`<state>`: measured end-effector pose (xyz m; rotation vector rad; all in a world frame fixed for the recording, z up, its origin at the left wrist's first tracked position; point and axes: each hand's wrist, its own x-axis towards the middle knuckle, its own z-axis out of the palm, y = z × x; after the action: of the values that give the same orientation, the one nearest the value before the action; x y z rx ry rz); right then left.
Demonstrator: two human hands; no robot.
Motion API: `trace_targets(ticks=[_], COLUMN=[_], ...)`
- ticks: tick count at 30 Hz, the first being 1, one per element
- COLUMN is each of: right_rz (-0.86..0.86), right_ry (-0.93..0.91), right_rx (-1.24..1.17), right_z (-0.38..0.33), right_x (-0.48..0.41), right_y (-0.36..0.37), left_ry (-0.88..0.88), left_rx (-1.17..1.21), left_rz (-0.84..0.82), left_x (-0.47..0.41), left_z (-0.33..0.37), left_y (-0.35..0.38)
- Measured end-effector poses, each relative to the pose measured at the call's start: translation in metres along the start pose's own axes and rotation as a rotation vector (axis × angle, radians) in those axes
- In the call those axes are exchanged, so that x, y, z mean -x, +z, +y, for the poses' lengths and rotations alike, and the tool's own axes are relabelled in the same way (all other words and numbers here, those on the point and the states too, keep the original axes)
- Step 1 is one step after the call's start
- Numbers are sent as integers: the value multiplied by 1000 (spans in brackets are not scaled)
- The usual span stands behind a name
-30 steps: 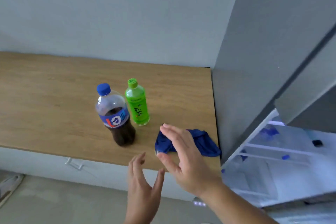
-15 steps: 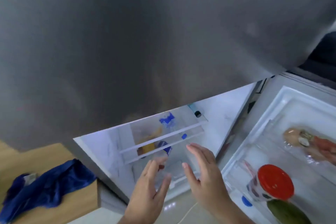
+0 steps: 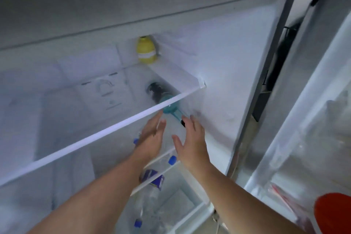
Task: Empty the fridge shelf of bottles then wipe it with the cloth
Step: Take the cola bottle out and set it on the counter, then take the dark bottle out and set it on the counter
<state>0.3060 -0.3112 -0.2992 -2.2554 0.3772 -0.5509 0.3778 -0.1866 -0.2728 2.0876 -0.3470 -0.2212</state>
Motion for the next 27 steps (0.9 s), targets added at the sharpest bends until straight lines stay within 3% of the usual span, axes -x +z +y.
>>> trace_targets(ticks=[4,8,13,17,23,27], right_rz=[-14,51,119,120,69,201], right_ry=[54,-15,-33,-1,36,46], right_rx=[1,-8,0,-86,-340,-317], right_z=[14,24,30,31,32,12], right_x=[-40,-51,-24,22,92,129], right_y=[24,29,21,2,-36,-61], left_ry=[35,102,16,-103,-276,-307], left_rx=[-43,-33,250,342,412,348], left_rz=[3,54,207,221,208,307], left_x=[-38,-65,-86,-101,-68,4], left_z=[-14,-22,-7,-21,-10,2], left_y=[19,25,23,12,-3,-2])
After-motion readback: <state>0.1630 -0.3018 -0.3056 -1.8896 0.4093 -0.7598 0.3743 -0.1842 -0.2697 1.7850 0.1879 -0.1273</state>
